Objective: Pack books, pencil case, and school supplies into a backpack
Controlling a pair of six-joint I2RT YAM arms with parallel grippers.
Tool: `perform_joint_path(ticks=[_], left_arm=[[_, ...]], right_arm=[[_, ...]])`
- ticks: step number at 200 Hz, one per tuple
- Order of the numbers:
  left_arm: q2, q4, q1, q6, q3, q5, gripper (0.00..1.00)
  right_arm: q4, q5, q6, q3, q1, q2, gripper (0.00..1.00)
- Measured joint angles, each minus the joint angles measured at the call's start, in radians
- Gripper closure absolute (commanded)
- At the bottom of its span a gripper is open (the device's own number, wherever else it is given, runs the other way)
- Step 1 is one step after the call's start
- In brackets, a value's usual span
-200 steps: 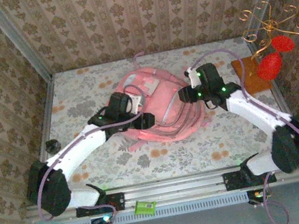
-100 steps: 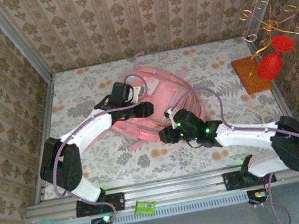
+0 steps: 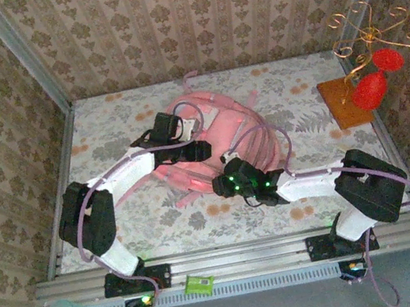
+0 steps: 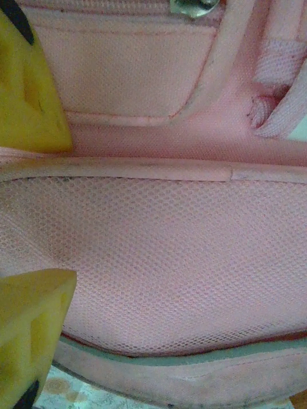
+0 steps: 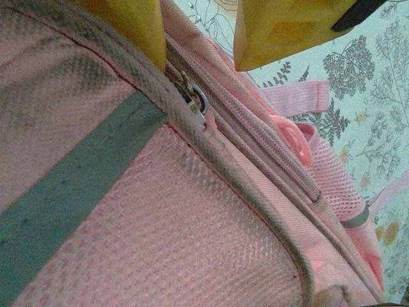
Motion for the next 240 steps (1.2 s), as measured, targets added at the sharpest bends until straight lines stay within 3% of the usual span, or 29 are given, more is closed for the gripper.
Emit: perform_joint_path(ticks=[43, 76, 100, 129, 240], left_arm=[[0.023, 0.005, 0.008, 0.031, 0.002, 0.027, 0.63], [0.040, 0.014, 0.023, 0.037, 0.004, 0.037, 0.83], [0.050, 0.029, 0.033, 0.017, 0.004, 0.055, 0.91], [0.048, 0.071, 0.032, -0.016, -0.016, 0.071, 1.00], [0.044, 0.118, 0.039, -0.057, -0.044, 0.100, 1.00]], right_arm=[[0.019, 0.008, 0.022, 0.000, 0.001, 0.001, 0.66], [0.018, 0.022, 0.026, 0.000, 0.001, -0.017, 0.65], [0.017, 0.044, 0.052, 0.000, 0.001, -0.048, 0.59], [0.016, 0.073, 0.100, 0.000, 0.002, -0.066, 0.58], [-0.023, 0.267, 0.170, 0.003, 0.063, -0.024, 0.69]])
